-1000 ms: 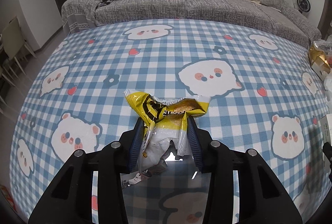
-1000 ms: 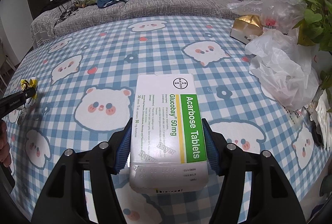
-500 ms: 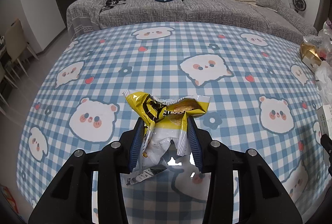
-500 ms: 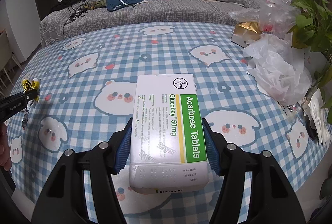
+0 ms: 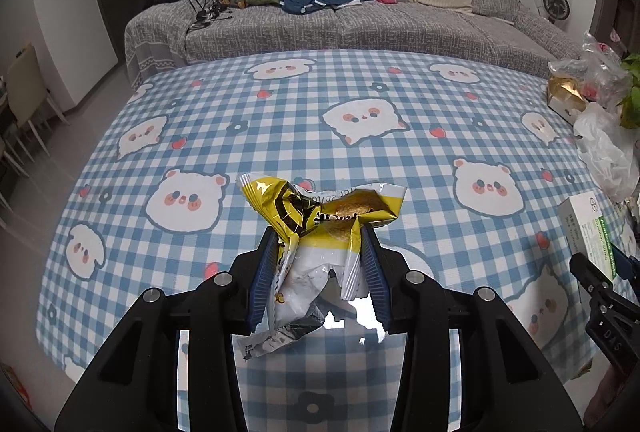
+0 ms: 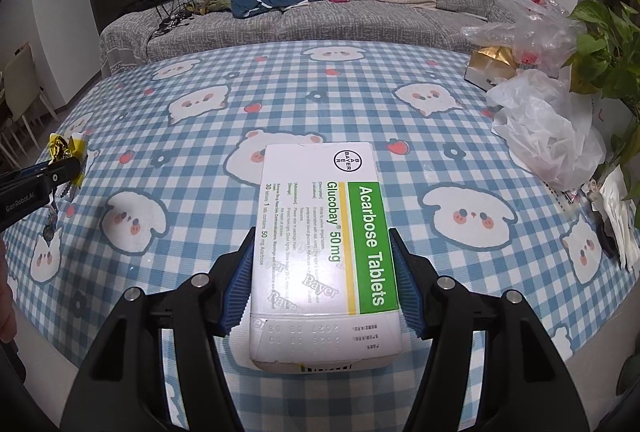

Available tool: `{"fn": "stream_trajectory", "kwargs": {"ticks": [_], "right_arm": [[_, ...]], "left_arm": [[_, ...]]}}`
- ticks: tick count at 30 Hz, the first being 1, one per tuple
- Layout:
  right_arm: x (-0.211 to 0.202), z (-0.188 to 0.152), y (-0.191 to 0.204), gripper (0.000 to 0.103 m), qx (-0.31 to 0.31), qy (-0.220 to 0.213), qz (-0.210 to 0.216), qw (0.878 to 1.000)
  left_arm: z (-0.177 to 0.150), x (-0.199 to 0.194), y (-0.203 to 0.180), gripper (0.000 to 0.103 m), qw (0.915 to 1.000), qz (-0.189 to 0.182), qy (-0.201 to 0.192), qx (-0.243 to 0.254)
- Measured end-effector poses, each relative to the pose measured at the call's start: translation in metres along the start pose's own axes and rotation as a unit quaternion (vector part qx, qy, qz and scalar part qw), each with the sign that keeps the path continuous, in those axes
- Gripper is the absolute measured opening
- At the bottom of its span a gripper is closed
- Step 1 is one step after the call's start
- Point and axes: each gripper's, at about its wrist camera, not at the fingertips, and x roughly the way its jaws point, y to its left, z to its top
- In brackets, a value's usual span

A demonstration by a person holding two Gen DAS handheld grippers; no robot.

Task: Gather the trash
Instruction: 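Carry the yellow wrapper and white Acarbose box down over the trash bin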

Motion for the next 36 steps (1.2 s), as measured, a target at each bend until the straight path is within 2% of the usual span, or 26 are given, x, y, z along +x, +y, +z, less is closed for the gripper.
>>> {"fn": "stream_trajectory", "kwargs": {"ticks": [18, 36], "right_arm": [[-0.030, -0.016, 0.016, 0.059, -0.013, -0.012, 0.014, 1.000], [-0.056, -0.058, 0.046, 0.059, -0.046, -0.010, 0.028, 0.999]], "left_arm": [[-0.047, -0.044, -0.007, 0.041, 0.9998, -0.016, -0.012, 0.008], [-0.104, -0.068, -0.008, 0.041, 0.9996, -0.026, -0.013, 0.007]]}}
